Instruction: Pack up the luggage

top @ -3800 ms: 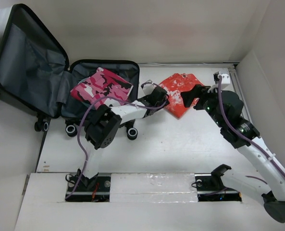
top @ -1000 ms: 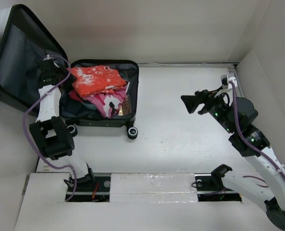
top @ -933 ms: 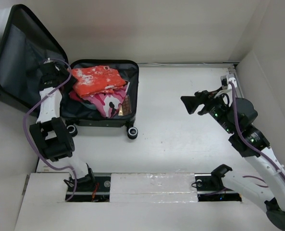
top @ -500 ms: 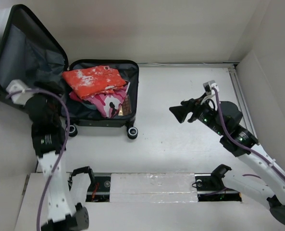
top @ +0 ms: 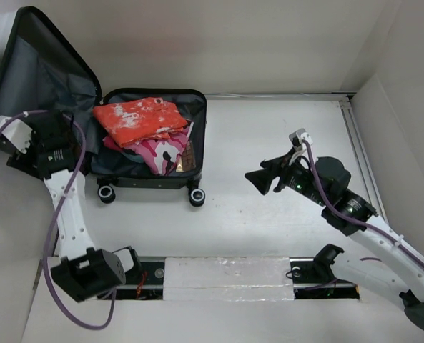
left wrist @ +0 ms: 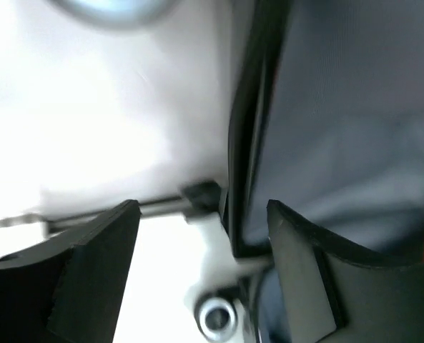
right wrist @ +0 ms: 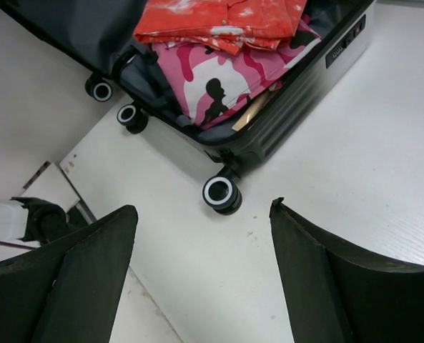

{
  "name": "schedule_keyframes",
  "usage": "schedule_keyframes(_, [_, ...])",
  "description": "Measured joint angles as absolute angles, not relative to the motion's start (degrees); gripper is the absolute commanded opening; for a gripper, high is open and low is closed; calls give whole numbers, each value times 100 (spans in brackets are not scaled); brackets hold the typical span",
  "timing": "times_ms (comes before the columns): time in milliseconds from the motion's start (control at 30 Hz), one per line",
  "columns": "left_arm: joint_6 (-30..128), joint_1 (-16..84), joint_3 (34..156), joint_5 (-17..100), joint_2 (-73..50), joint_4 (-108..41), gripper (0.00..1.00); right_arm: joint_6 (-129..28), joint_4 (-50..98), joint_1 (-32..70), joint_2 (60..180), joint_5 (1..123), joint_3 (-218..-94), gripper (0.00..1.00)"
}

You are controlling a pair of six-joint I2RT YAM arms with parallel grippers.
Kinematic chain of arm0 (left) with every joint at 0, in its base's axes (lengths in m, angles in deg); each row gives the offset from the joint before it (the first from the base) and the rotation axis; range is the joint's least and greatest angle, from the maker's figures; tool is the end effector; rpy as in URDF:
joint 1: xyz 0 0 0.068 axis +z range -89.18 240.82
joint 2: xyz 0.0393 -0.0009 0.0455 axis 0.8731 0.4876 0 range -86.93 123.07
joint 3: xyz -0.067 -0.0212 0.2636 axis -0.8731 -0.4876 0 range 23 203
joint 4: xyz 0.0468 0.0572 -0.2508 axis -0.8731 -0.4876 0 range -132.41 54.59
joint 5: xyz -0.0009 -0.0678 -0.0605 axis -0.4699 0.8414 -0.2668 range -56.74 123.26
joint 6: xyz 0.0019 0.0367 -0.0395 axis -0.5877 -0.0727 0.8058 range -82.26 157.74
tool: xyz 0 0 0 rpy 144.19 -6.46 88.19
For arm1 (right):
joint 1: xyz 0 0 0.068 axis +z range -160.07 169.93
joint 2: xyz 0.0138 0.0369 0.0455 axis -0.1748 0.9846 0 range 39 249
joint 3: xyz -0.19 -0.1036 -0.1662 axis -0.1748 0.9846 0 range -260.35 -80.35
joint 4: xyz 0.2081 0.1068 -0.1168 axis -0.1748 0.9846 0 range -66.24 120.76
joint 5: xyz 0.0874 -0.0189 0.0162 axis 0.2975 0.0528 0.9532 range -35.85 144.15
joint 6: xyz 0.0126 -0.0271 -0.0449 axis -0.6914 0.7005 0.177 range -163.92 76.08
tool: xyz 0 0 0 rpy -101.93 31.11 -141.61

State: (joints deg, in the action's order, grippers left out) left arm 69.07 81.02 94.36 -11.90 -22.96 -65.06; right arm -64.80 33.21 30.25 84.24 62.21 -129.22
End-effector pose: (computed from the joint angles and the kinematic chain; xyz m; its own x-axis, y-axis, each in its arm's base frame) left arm 0.2081 0.1034 0.4041 0.1433 -0.3380 -0.9302 -0.9189 0.3035 -0.2518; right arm 0.1367 0.1226 0.3653 -0.3385 0.1755 -0.9245 -0.6704 0.6445 0.3678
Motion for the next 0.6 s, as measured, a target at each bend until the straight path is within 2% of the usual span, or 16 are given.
schedule_keyframes(100, [6933, 8194, 10201, -1737, -1689, -6864, 55, -6459, 3319, 3033, 8373, 6221, -12808, 80])
schedule_keyframes(233, [6929, 8485, 10823, -1912, -1223, -7059, 44, -6426, 3313, 3079, 8360, 6236, -12686, 80])
schedule_keyframes(367, [6924, 8603, 10865, -1752, -1147, -7107, 21, -6419, 3310, 3088, 8360, 6238, -12607, 80])
schedule_keyframes(433, [6916, 8605, 10865, -1599, -1149, -7080, 5, -6419, 3310, 3088, 8363, 6238, -12581, 80])
schedule_keyframes(467, [6902, 8574, 10869, -1544, -1155, -7054, 0, -6419, 3310, 3088, 8367, 6238, -12563, 80])
schedule_keyframes(600, [6872, 8122, 10922, -1608, -1245, -6965, 0, -6424, 3306, 3088, 8441, 6243, -12522, 80])
